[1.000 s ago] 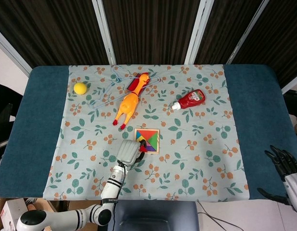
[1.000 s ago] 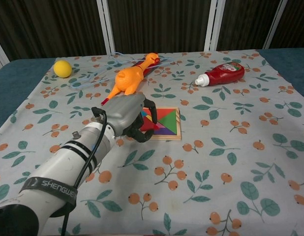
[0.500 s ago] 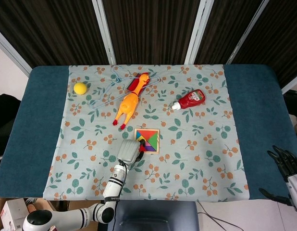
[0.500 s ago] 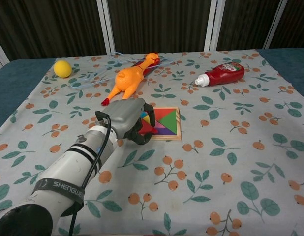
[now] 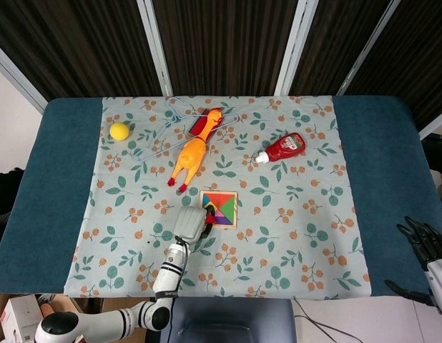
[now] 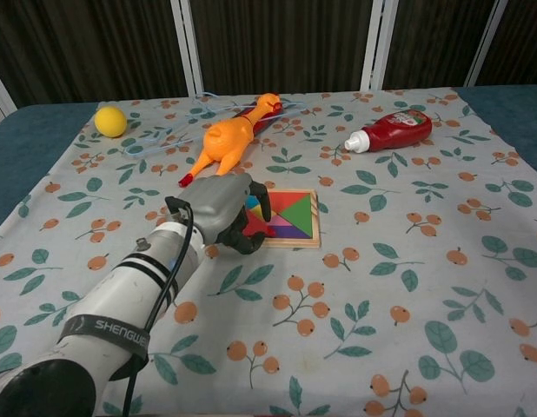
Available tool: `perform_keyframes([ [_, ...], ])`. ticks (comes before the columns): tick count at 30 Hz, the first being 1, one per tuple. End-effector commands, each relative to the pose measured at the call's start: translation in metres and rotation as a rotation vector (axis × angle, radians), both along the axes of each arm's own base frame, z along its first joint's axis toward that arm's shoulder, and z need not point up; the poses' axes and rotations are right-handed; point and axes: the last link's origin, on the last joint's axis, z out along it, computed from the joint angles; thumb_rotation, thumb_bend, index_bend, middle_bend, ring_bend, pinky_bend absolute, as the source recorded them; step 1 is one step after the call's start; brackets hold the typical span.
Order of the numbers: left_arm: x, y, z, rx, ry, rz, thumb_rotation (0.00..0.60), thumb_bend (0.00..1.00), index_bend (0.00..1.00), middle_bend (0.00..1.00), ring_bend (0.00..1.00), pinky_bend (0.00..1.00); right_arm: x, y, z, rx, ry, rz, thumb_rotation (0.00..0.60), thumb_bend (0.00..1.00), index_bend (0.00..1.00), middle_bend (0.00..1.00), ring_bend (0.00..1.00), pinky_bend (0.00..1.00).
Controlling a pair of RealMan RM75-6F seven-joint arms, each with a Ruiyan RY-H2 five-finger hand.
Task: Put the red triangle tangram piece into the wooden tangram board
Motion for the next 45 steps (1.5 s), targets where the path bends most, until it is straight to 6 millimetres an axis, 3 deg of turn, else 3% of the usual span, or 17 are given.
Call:
perform_keyframes([
  [1,0.0007,0.0003,-0.0005,0.001,-0.003,0.000,0.600,0.40,0.44,1.00,1.00,1.00,-0.0003,0.0000,0.0004,0.000,-0.001,-0.001,0.600,0.20,0.00,0.00,0.00,0.00],
  [38,-0.0070,-0.0002,0.0028,-0.005,0.047,0.010,0.600,0.40,0.43,1.00,1.00,1.00,0.0001,0.0015,0.0009,0.000,-0.004,0.005,0.600,0.20,0.00,0.00,0.00,0.00],
  [45,-0.0071,-0.0006,0.0026,-0.002,0.048,0.006,0.600,0.40,0.46,1.00,1.00,1.00,0.0000,0.0017,0.0011,0.001,-0.004,0.007,0.600,0.20,0.00,0.00,0.00,0.00],
])
